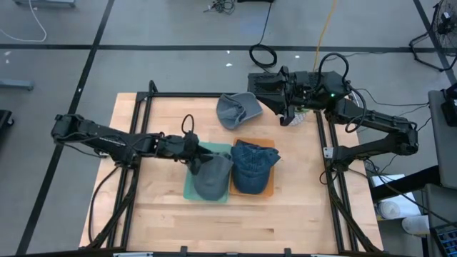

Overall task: Pick & Place hat
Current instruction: Put the left gray cap into the blue bin

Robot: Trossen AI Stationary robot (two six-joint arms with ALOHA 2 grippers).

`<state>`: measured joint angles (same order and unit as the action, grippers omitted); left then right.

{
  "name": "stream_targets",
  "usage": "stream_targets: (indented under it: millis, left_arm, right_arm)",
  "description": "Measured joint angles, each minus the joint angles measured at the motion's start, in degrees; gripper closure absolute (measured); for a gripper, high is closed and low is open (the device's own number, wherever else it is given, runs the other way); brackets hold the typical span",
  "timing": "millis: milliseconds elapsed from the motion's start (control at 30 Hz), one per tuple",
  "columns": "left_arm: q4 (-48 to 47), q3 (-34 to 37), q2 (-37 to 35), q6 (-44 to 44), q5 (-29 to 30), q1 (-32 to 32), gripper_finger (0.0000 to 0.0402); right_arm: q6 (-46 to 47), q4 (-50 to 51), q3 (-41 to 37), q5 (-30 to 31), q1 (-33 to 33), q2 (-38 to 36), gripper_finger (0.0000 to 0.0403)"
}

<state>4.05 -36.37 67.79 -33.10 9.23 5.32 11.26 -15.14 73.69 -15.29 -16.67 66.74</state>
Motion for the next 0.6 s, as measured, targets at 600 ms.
stream_targets:
  millis: [600]
  left_arm:
    - [-3.14,-4.47,-0.22,4.24,3.68,9.61,0.0090]
  right_arm:
    - [-0.02,3.54,0.00,-3.02,0.02,0.00,0.0195]
